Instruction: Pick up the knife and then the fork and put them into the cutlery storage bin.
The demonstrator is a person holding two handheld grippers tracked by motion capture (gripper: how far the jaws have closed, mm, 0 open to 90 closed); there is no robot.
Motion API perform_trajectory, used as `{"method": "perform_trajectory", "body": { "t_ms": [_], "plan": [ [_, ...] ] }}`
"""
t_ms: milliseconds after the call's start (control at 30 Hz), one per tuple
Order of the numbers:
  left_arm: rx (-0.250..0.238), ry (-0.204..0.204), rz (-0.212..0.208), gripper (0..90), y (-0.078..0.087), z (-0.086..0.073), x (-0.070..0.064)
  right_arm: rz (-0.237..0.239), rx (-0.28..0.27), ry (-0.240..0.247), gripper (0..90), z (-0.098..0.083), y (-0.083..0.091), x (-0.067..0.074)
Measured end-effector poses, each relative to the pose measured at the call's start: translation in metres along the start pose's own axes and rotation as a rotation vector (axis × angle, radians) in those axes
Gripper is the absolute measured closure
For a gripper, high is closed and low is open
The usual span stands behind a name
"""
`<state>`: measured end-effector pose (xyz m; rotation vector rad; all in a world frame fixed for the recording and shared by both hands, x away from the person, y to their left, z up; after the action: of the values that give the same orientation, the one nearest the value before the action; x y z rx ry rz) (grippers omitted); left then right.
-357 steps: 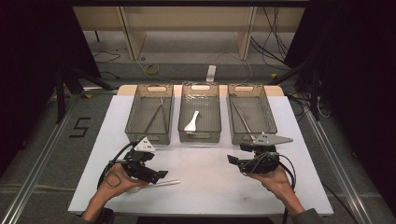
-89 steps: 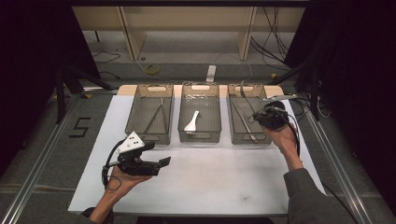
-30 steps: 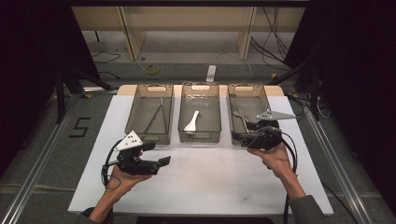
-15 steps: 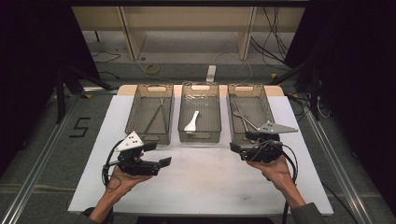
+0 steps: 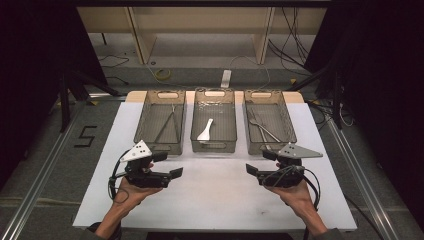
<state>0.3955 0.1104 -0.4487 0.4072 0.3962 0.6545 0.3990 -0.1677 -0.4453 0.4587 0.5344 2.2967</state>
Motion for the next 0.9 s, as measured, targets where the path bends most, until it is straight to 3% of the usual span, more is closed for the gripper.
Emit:
{"method": "perform_trajectory", "body": {
  "t_ms": [300, 900],
  "plan": [
    [-0.012, 0.016, -0.021, 15.3, 0.002, 0.002, -0.002, -0.001, -0.017, 0.003, 17.3, -0.011, 0.009, 0.005],
    [0.000, 0.005, -0.029, 15.3, 0.000, 0.000, -0.006, -0.012, -0.015, -0.019, 16.8, -0.027, 0.015, 0.005]
  ]
}}
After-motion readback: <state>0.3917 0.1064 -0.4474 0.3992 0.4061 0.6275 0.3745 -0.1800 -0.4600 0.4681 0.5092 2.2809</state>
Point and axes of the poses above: each handheld gripper's, and its own axes: y roughly backward along the jaws, z roughly out of its top, x roughly to its left, the point moved 9 cm from there along -y, roughly forward along the jaws, and after that the axes turned 4 degrees about x, right-handed, at the moved point
